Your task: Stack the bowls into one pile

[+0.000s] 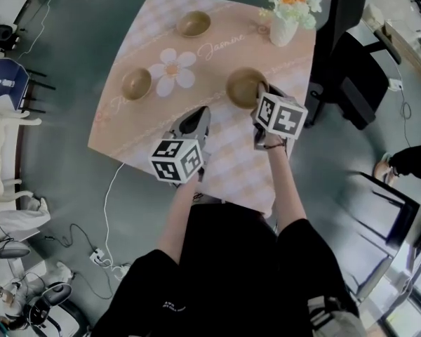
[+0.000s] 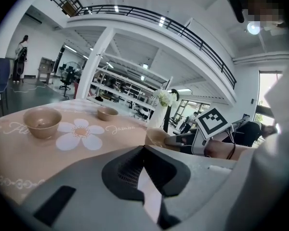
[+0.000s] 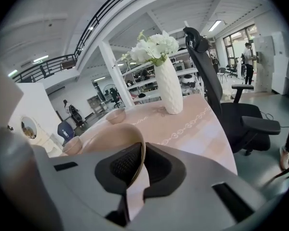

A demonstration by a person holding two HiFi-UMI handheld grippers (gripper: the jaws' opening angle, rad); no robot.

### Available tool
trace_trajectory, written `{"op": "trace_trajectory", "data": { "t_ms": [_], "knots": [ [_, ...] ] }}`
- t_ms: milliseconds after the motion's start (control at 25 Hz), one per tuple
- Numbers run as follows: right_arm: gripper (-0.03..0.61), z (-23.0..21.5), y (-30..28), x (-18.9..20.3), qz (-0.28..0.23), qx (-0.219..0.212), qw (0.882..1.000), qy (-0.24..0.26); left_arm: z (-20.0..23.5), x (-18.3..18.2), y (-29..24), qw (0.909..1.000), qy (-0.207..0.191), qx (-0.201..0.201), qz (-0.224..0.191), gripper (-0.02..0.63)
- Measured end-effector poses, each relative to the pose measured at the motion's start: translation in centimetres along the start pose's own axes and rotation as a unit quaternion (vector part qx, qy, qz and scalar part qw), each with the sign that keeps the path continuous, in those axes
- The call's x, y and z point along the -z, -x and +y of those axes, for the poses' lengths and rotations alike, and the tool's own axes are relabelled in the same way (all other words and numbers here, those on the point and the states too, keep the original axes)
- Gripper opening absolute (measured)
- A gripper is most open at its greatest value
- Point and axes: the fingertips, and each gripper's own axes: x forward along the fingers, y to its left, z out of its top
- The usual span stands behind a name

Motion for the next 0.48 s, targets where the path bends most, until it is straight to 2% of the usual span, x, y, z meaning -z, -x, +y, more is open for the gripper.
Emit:
{"op": "trace_trajectory", "data": {
  "t_ms": [480],
  "knots": [
    [0.008,6.9,1.1,0.0,0.001,-0.075,0.997,0.018,2.3,-0.9,5.6,0.9963,0.017,-0.067,-0.052,-0.003]
  ]
}}
